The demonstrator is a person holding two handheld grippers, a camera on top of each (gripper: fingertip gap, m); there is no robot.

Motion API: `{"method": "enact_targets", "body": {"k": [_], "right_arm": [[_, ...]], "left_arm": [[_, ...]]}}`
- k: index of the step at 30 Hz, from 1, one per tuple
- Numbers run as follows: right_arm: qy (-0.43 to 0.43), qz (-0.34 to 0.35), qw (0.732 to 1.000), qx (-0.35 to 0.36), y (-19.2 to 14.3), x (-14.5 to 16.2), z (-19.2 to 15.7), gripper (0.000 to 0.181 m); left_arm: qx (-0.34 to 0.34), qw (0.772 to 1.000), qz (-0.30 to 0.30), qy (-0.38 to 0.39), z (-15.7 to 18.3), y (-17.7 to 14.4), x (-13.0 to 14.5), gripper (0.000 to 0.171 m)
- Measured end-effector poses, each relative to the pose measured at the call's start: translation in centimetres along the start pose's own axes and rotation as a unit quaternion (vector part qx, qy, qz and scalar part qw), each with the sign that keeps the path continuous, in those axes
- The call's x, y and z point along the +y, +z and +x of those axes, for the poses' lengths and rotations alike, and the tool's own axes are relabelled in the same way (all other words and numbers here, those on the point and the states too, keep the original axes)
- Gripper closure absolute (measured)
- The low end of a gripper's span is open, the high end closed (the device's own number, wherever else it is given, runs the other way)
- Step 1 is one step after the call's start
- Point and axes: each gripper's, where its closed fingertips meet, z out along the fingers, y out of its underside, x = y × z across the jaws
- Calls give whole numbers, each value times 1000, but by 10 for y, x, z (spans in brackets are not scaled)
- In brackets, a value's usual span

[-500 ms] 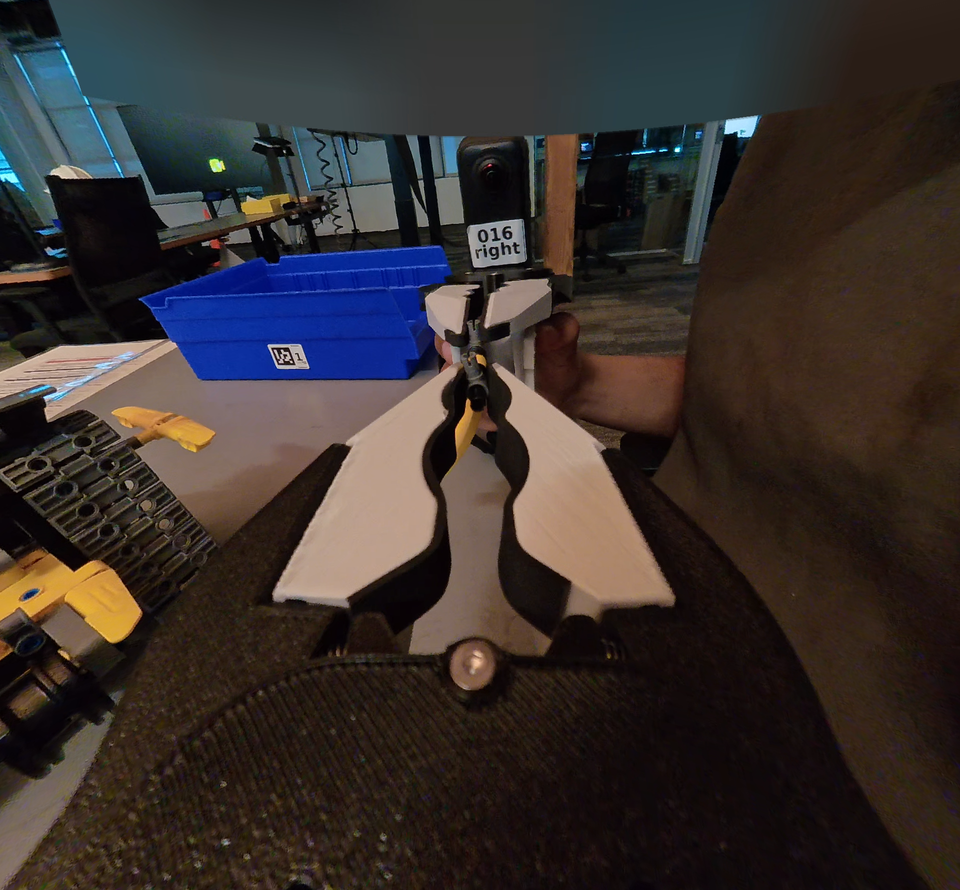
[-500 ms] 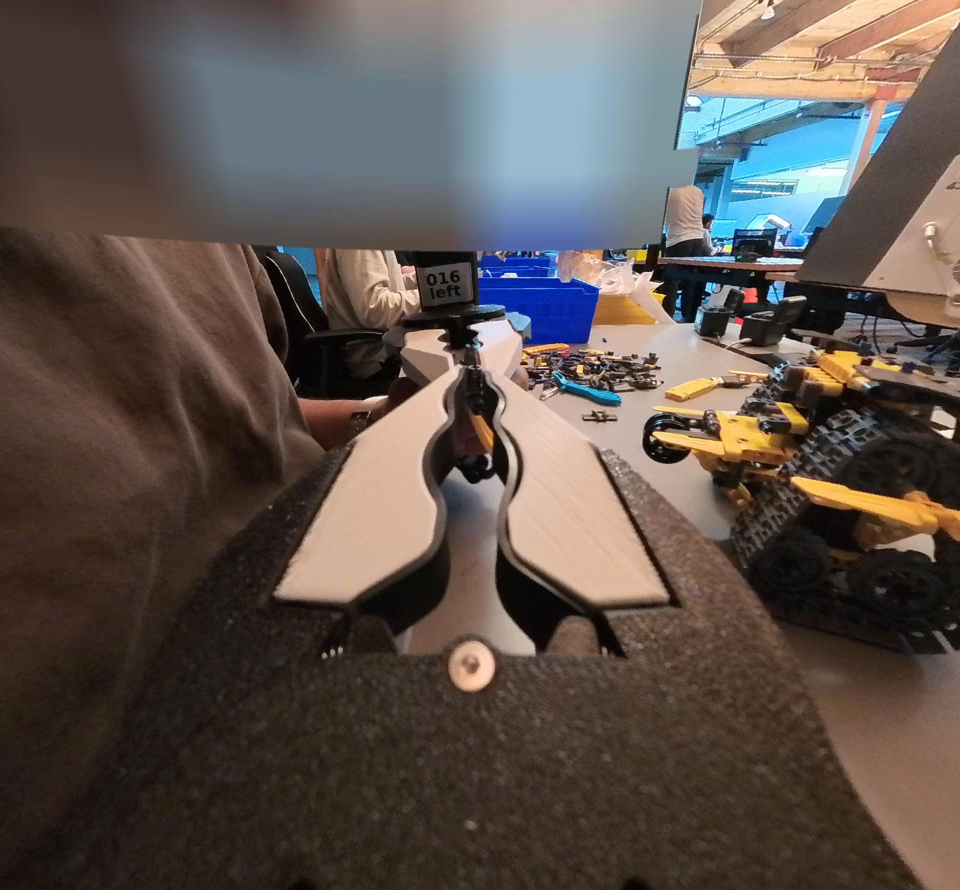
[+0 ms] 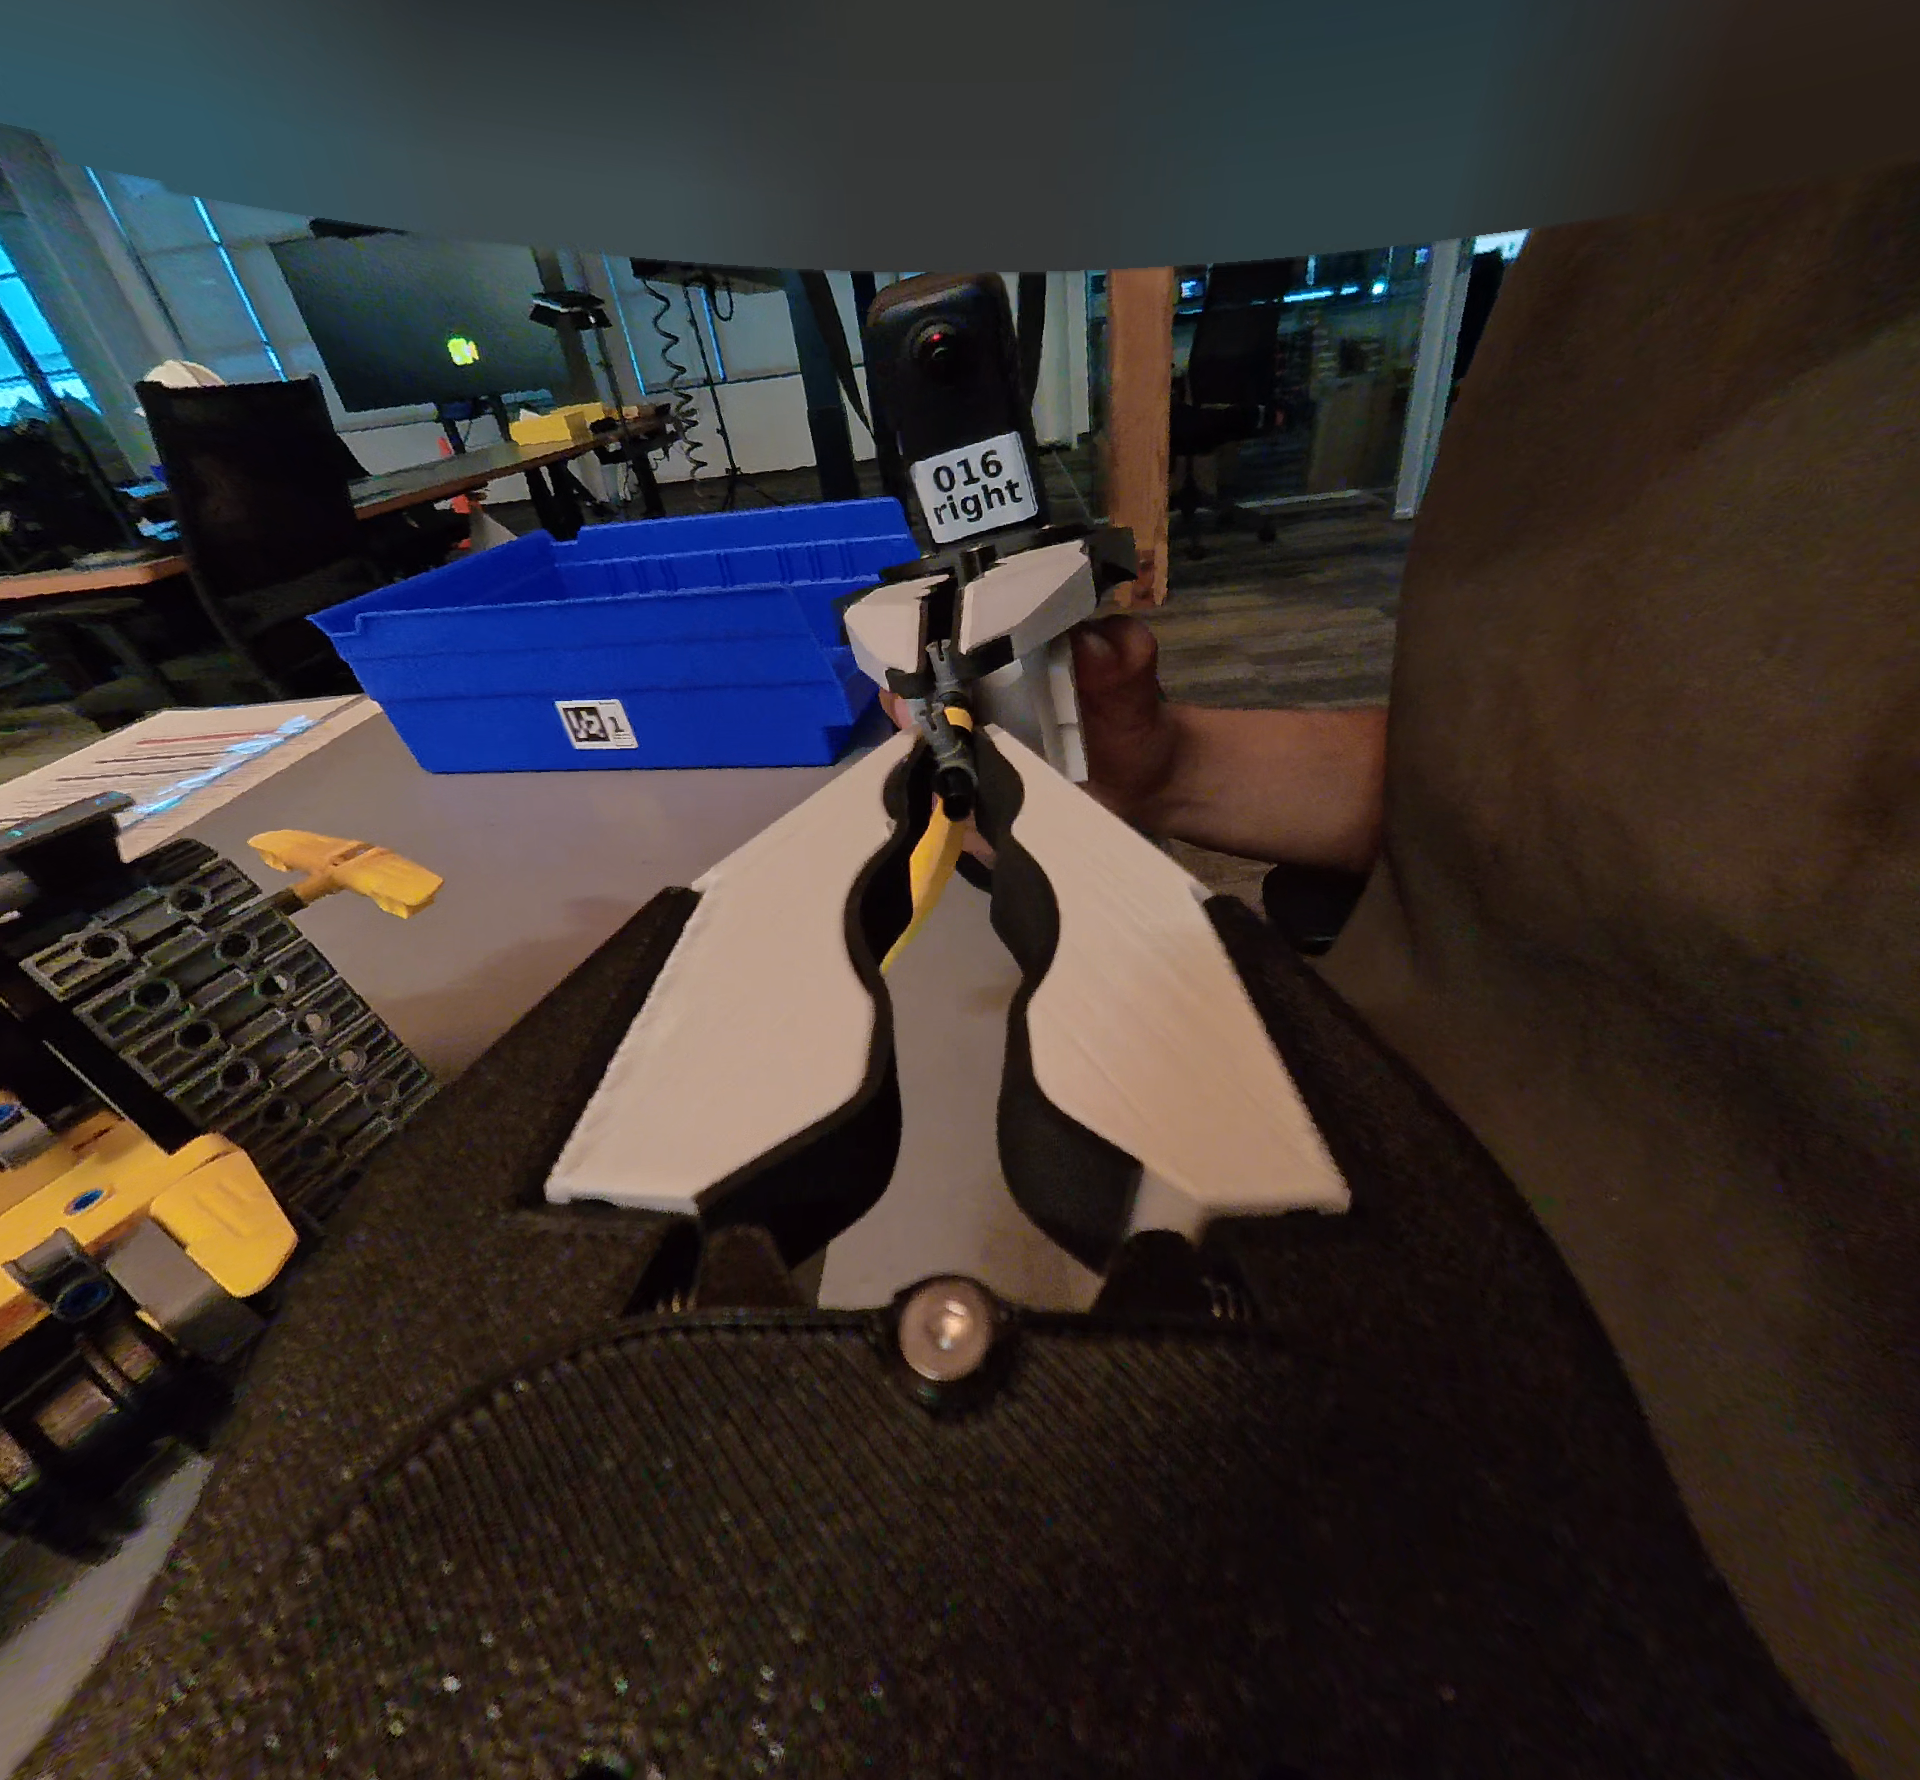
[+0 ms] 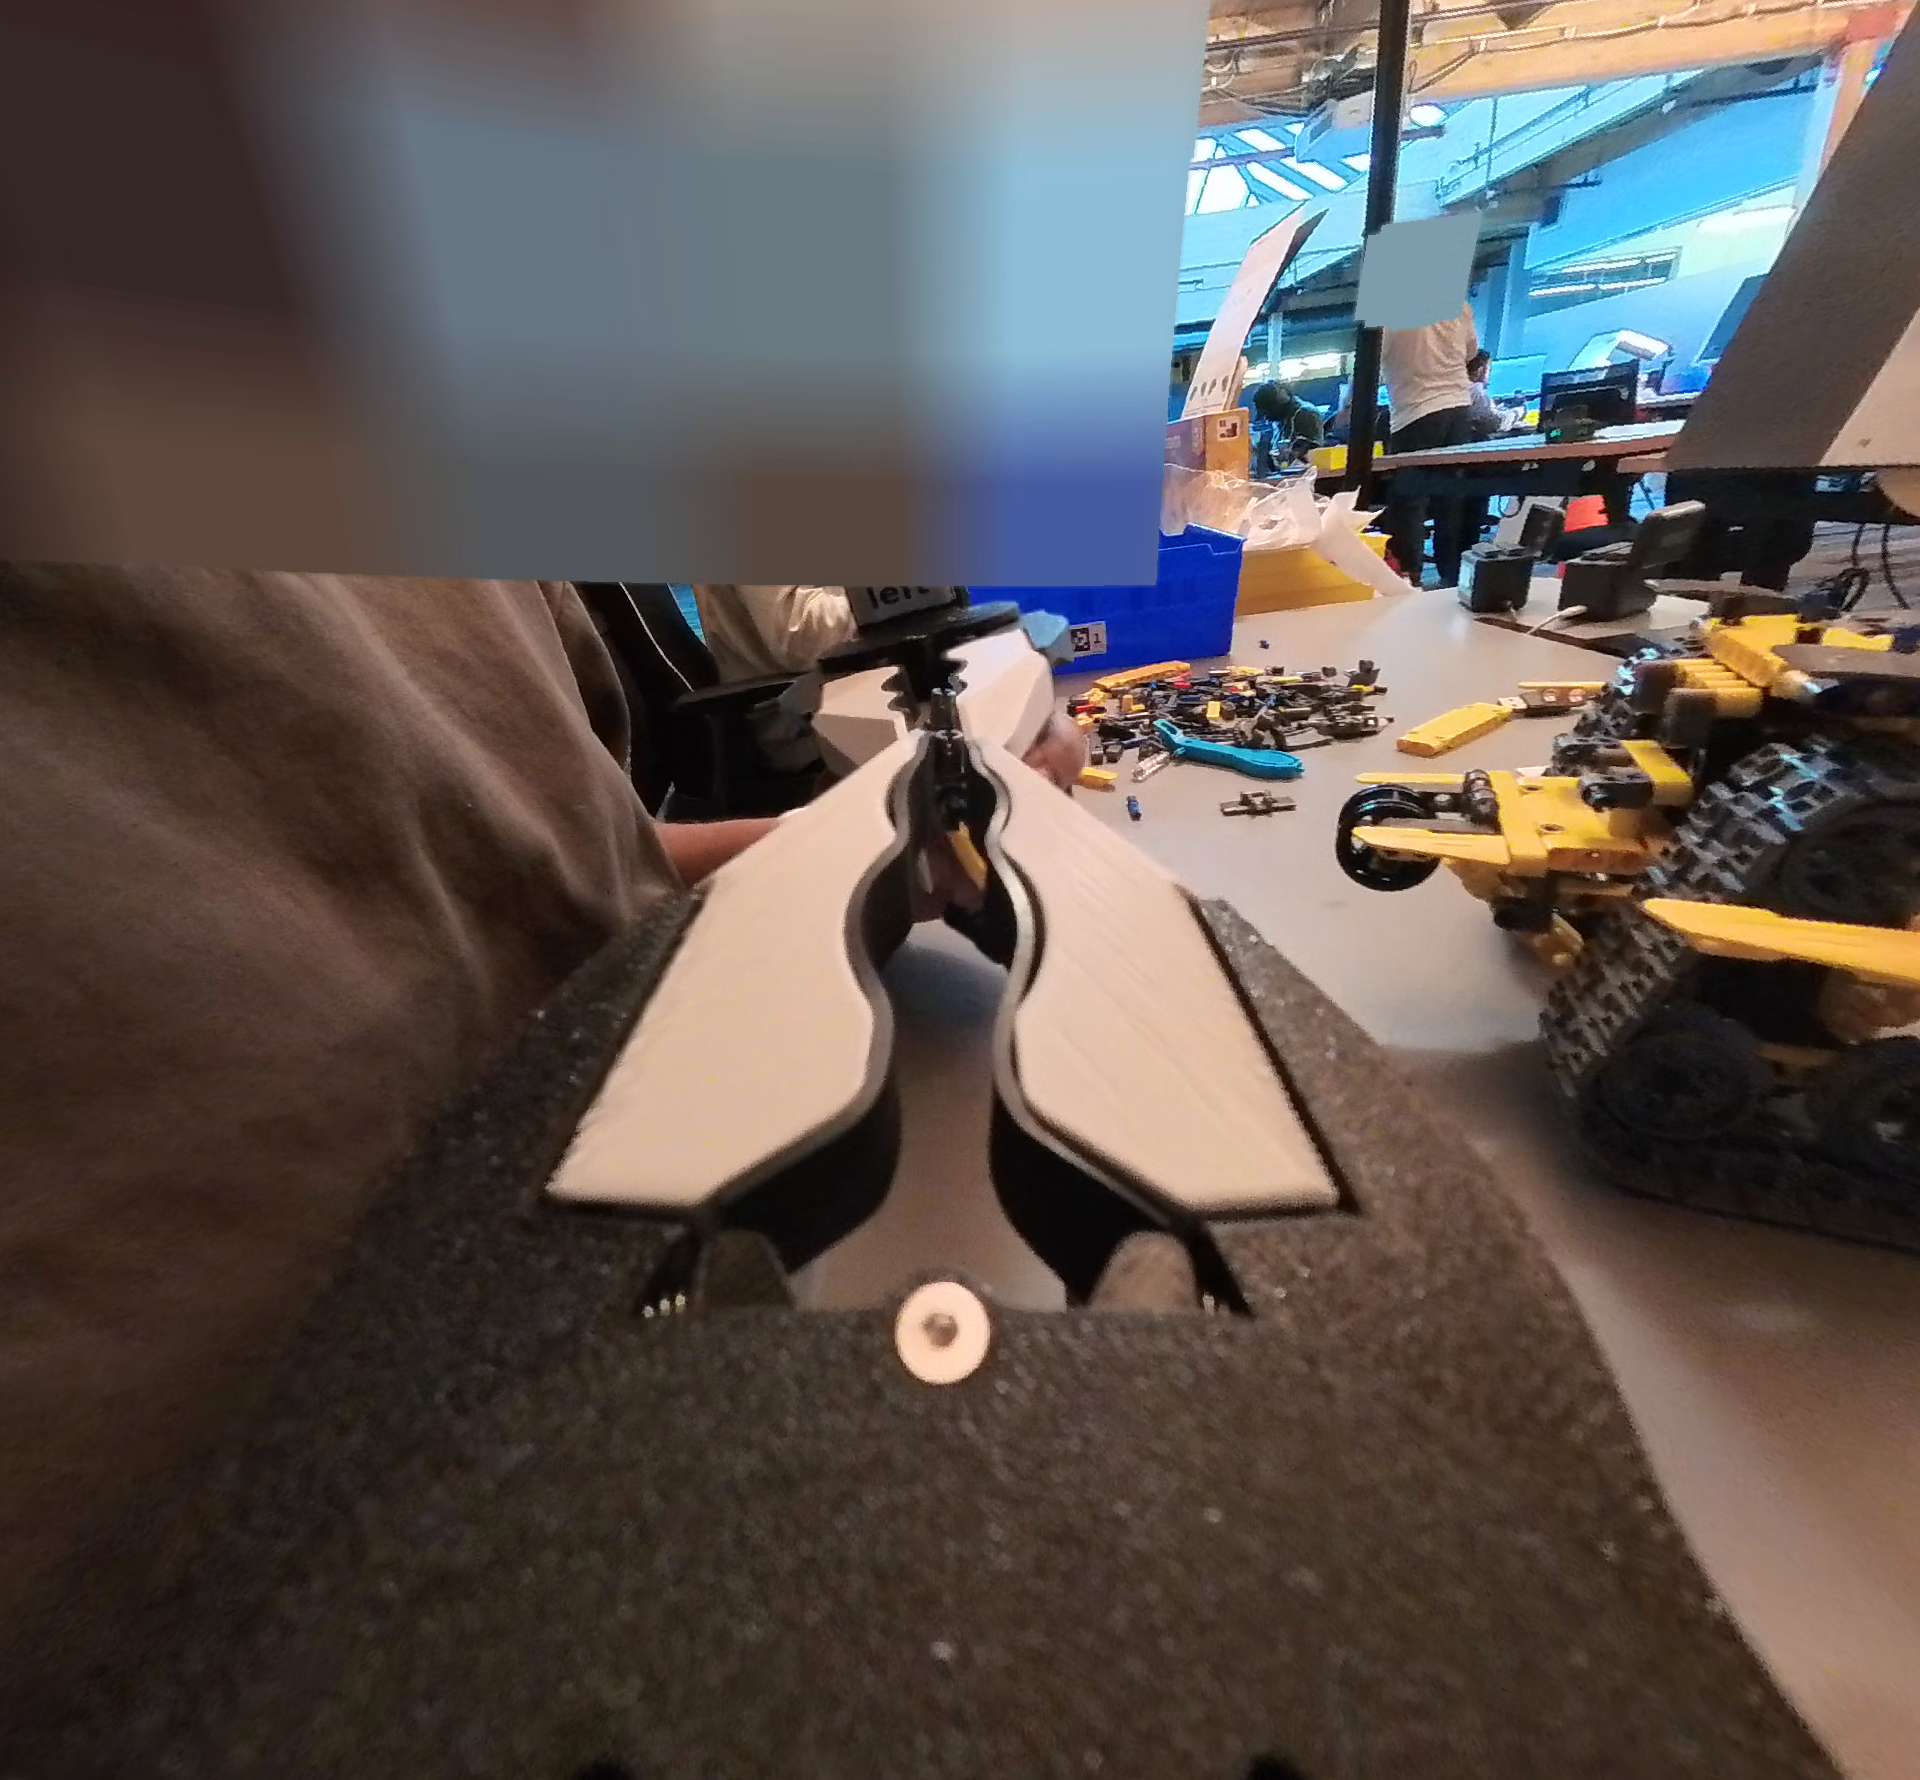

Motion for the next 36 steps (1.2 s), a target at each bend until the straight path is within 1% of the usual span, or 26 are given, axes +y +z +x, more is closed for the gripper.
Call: {"method": "enact_targets", "body": {"k": [5, 6, 7, 12, 14, 17, 26, 32, 36], "right_arm": [[-3, -1, 1000, 7, 0, 0, 2, 177], [-5, 0, 1000, 10, 0, 0, 2, 178], [-7, 3, 1000, 12, -1, -1, 3, 178], [-15, 7, 1000, 22, -3, -3, 5, 178], [-19, 5, 1000, 24, -2, -2, 5, 178], [-18, 5, 999, 26, -3, -3, 6, 178], [-7, 9, 1000, 25, -4, -4, 7, 178], [25, 6, 1000, 16, -4, -3, 7, 178], [68, 3, 998, 4, -4, -3, 7, 179]], "left_arm": [[16, 999, 14, -48, -2, -2, -2, 167], [15, 998, 16, -51, -3, -2, -2, 165], [16, 998, 20, -54, -3, -3, -3, 159], [22, 996, 39, -72, -5, -8, -9, 158], [18, 996, 44, -73, -7, -9, -10, 161], [10, 997, 45, -64, -8, -10, -11, 167], [-10, 999, 38, -27, -8, -9, -11, 167], [-13, 999, 35, -14, -7, -9, -10, 167], [-18, 999, 32, -1, -7, -9, -10, 167]]}}
